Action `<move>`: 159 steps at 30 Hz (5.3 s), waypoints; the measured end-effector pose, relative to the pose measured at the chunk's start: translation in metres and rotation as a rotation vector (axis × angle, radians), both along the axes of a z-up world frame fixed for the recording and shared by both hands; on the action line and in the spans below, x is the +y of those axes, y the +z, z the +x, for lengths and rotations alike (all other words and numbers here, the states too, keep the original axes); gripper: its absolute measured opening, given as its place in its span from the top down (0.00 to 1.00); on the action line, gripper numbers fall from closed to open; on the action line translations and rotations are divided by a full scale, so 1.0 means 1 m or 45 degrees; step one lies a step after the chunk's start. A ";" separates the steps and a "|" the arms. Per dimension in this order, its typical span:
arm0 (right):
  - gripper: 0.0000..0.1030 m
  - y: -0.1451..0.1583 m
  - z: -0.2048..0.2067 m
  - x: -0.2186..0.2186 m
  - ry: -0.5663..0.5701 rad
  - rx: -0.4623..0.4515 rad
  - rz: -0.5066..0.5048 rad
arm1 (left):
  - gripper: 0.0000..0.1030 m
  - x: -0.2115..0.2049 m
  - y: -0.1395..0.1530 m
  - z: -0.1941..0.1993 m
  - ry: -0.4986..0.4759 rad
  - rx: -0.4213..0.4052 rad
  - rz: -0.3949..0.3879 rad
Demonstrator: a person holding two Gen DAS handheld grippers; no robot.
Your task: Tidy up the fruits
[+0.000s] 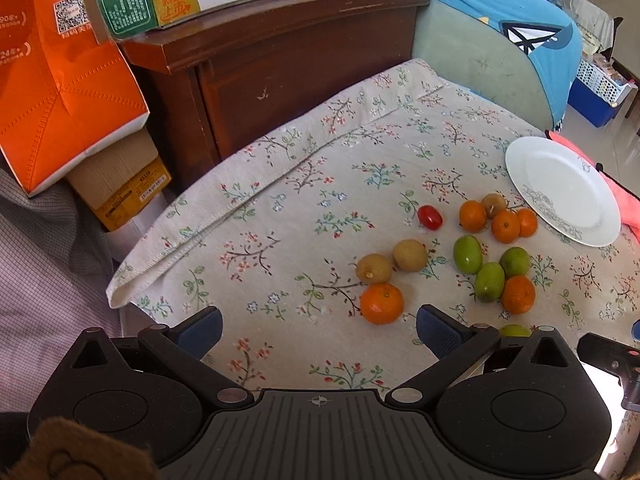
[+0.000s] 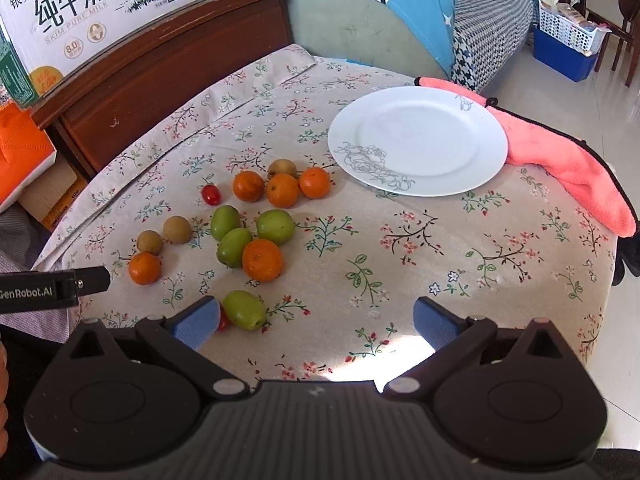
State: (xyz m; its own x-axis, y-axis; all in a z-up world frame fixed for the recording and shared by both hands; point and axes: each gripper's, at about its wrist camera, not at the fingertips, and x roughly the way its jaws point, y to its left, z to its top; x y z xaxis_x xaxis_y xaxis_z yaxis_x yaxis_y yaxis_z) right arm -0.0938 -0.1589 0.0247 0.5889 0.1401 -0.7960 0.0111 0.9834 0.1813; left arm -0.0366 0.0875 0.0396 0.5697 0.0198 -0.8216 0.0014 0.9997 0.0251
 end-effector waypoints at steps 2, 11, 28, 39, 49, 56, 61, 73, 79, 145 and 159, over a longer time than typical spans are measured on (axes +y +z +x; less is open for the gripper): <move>0.01 0.001 0.001 -0.003 0.011 -0.005 0.013 | 0.00 0.011 0.002 0.005 0.027 0.004 -0.031; 0.10 -0.008 -0.006 0.002 0.029 -0.056 0.083 | 0.00 0.015 -0.009 0.005 0.054 0.029 -0.086; 0.36 -0.025 0.003 0.018 0.145 -0.067 0.077 | 0.01 -0.020 -0.045 0.012 -0.048 0.080 -0.101; 0.56 -0.038 0.011 0.029 0.184 -0.030 0.101 | 0.07 -0.024 -0.052 0.015 -0.078 0.039 -0.110; 0.66 -0.046 0.015 0.035 0.197 -0.018 0.100 | 0.19 -0.029 -0.058 0.017 -0.109 0.035 -0.140; 0.74 -0.048 0.016 0.038 0.191 -0.025 0.087 | 0.37 -0.029 -0.062 0.019 -0.121 0.032 -0.168; 0.74 -0.048 0.016 0.036 0.178 -0.027 0.101 | 0.60 -0.031 -0.062 0.021 -0.136 0.006 -0.165; 0.74 -0.046 0.018 0.026 0.104 -0.023 0.127 | 0.71 -0.032 -0.053 0.012 -0.163 -0.051 -0.184; 0.74 -0.041 0.017 0.014 0.046 -0.026 0.188 | 0.71 -0.032 -0.042 0.007 -0.183 -0.094 -0.246; 0.74 -0.002 -0.063 0.057 0.211 -0.094 0.278 | 0.71 0.034 0.030 -0.121 -0.211 -0.141 -0.191; 0.74 -0.008 -0.048 0.061 0.284 -0.075 0.349 | 0.71 0.052 0.033 -0.112 -0.101 -0.152 -0.199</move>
State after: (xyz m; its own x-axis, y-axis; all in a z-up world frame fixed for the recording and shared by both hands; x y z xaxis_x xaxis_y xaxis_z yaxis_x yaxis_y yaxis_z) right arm -0.1418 -0.0983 0.0171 0.5635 0.4743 -0.6764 -0.2168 0.8750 0.4329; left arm -0.1485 0.1390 0.0731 0.6581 -0.1513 -0.7375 0.0867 0.9883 -0.1255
